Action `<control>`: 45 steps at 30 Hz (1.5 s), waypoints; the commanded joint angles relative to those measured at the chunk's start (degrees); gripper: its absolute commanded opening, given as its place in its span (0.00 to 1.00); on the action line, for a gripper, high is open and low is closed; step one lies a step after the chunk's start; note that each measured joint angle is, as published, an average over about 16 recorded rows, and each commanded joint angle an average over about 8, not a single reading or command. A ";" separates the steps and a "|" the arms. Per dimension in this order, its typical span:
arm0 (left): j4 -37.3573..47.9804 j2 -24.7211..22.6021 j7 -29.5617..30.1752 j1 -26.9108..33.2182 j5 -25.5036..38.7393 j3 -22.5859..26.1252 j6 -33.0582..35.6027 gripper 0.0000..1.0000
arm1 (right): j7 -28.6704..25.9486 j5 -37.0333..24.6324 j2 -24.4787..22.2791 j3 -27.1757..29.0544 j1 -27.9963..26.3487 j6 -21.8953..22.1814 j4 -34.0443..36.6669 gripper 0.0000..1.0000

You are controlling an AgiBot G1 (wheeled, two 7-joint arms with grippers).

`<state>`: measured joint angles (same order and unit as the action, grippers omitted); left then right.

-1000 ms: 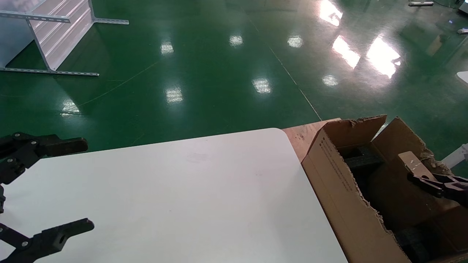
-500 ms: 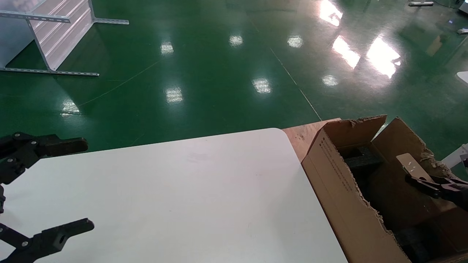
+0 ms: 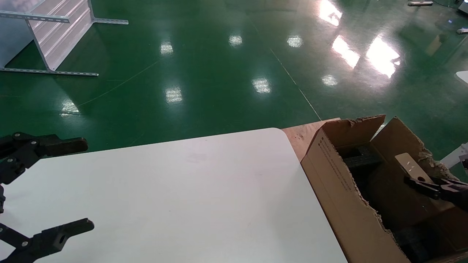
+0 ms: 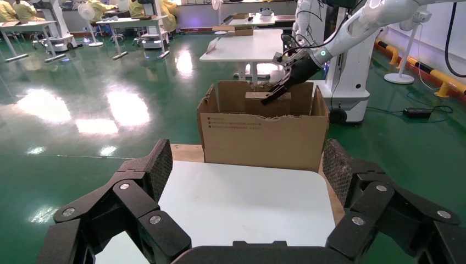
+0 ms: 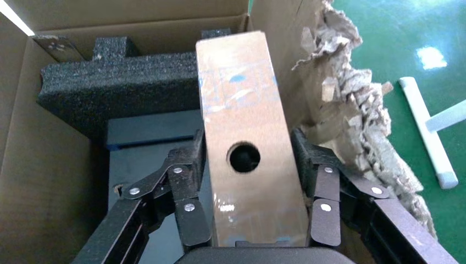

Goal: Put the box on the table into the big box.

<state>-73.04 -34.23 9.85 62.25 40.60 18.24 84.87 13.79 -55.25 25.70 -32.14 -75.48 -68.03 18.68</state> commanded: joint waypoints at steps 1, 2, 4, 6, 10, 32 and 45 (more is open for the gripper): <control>0.00 0.00 0.00 0.00 0.00 0.00 0.00 1.00 | 0.02 -0.01 0.00 -0.02 -0.01 -0.01 0.05 1.00; 0.00 0.00 0.00 0.00 0.00 0.00 0.00 1.00 | 0.02 -0.02 0.00 -0.03 -0.02 -0.02 0.07 1.00; 0.00 0.00 0.00 0.00 0.00 0.00 0.00 1.00 | 0.03 -0.02 0.00 -0.04 -0.04 -0.05 0.10 1.00; 0.00 0.00 0.00 0.00 0.00 0.00 0.00 1.00 | 0.04 -0.02 0.00 -0.05 -0.06 -0.08 0.13 1.00; 0.00 0.00 0.00 0.00 0.00 0.00 0.00 1.00 | 0.07 -0.02 -0.01 -0.05 -0.11 -0.14 0.15 1.00; 0.03 0.00 -0.02 0.02 -0.01 0.03 0.01 1.00 | 5.48 2.41 0.30 1.08 -8.46 -7.59 -6.38 1.00; 0.05 0.01 -0.03 0.01 -0.03 0.03 -0.02 1.00 | 8.39 3.91 1.12 1.65 -12.89 -9.12 -8.49 1.00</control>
<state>-72.99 -34.21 9.83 62.26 40.57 18.26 84.86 22.07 -51.30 26.84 -30.43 -88.25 -77.19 9.75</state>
